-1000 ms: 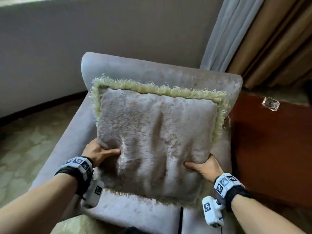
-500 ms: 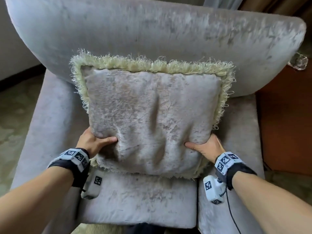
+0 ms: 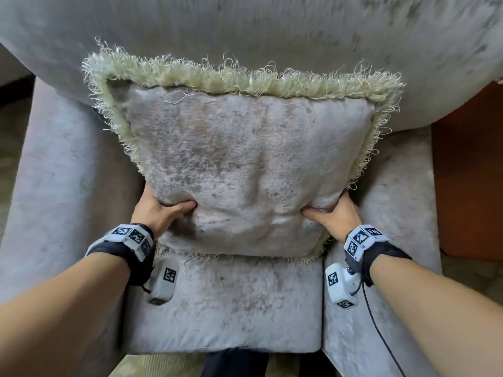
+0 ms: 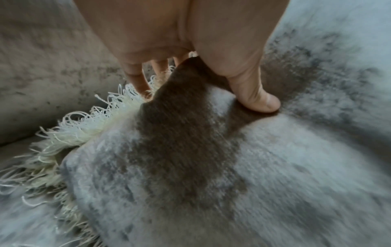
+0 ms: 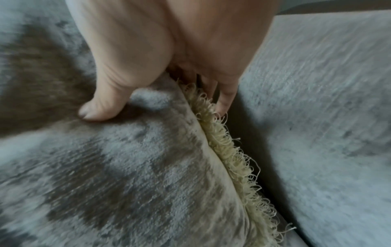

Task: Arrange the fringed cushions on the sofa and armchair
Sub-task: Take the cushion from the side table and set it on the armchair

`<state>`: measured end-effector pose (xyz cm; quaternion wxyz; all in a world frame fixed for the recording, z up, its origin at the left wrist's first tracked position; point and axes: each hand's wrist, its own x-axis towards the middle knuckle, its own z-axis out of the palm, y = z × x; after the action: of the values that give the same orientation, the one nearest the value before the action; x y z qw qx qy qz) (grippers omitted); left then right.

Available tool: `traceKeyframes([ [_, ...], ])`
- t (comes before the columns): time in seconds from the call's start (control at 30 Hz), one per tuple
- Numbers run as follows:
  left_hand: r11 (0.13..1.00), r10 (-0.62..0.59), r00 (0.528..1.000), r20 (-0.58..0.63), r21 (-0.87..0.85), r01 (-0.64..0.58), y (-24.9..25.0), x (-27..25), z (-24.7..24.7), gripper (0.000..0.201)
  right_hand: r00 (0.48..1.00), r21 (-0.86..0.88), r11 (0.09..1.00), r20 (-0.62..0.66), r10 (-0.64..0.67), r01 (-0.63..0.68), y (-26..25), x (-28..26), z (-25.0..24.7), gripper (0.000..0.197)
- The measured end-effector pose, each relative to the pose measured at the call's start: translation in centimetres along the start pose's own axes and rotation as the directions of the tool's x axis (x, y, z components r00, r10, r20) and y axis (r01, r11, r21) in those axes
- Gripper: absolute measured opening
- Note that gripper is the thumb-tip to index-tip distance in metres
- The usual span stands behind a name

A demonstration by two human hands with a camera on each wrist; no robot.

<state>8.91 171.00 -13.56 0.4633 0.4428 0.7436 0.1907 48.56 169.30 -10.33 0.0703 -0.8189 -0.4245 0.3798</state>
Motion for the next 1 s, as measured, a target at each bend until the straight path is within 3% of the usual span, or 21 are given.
traceKeyframes([
  [0.13, 0.994, -0.059, 0.998, 0.015, 0.089, 0.058, 0.7, -2.0, -1.3, 0.075, 1.000, -0.133, 0.991, -0.010, -0.009, 0.008, -0.9, -2.3, -1.7, 0.100],
  [0.27, 0.985, -0.055, 0.998, 0.014, 0.165, 0.052, 2.1, -4.4, -3.2, 0.082, 0.996, -0.203, 0.977, 0.074, -0.059, 0.073, -2.5, -6.1, -3.9, 0.077],
  [0.43, 0.984, 0.023, 0.998, 0.059, 0.175, -0.034, 6.1, -10.9, -6.3, 0.048, 0.967, -0.314, 0.930, 0.225, -0.123, 0.191, -5.1, -11.7, -6.7, 0.062],
  [0.57, 0.953, 0.100, 0.994, 0.049, 0.281, -0.110, 7.6, -17.1, -8.9, 0.047, 0.956, -0.347, 0.903, 0.235, -0.179, 0.254, -5.7, -16.1, -8.6, 0.060],
  [0.73, 0.908, 0.101, 0.991, 0.086, 0.399, -0.127, 8.7, -26.0, -11.0, 0.043, 0.942, -0.379, 0.866, 0.209, -0.262, 0.325, -4.8, -21.8, -11.3, 0.060],
  [1.0, 0.817, 0.270, 0.959, 0.079, 0.509, -0.272, 14.2, -38.9, -11.8, 0.048, 0.927, -0.420, 0.826, 0.165, -0.338, 0.376, -0.6, -30.8, -17.0, 0.052],
])
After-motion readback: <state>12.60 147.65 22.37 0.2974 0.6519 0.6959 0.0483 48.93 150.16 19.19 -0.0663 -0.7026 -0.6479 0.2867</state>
